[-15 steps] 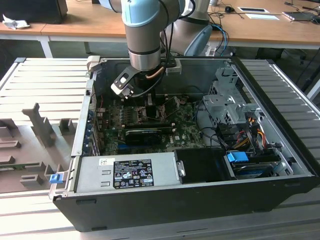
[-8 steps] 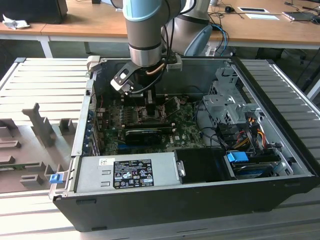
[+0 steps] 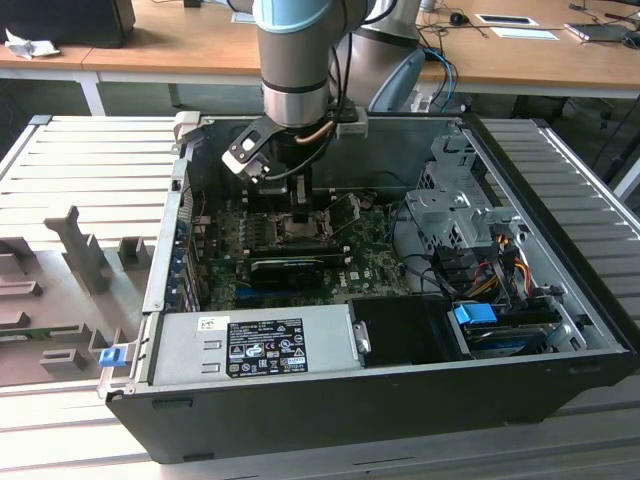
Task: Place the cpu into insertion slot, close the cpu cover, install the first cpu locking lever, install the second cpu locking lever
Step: 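Place the cpu into insertion slot, then close the cpu cover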
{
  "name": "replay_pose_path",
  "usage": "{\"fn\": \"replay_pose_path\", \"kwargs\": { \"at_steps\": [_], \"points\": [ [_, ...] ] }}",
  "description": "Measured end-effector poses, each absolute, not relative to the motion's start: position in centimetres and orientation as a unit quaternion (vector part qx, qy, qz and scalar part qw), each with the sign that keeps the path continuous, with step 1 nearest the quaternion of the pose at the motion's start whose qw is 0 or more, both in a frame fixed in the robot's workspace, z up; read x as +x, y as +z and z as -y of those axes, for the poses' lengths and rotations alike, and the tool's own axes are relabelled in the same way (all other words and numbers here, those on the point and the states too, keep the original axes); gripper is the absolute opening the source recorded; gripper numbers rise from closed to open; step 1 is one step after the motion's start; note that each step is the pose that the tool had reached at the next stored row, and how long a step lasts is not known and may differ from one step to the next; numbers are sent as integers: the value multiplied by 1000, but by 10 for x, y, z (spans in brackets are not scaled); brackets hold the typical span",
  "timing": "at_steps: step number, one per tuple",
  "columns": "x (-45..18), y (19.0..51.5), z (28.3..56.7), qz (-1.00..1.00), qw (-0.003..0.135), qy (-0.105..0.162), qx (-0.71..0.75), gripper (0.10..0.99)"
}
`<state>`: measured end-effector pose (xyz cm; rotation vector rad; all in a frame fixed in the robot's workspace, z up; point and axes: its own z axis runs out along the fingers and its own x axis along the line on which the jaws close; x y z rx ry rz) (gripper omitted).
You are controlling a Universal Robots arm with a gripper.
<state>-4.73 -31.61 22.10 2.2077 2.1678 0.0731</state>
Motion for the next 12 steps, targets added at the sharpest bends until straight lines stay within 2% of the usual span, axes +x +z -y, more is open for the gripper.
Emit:
{"fn": "replay_pose_path", "kwargs": {
  "at_steps": [12],
  "points": [
    [-36, 230, 317, -701, 11, 13, 713, 106]
  ]
}}
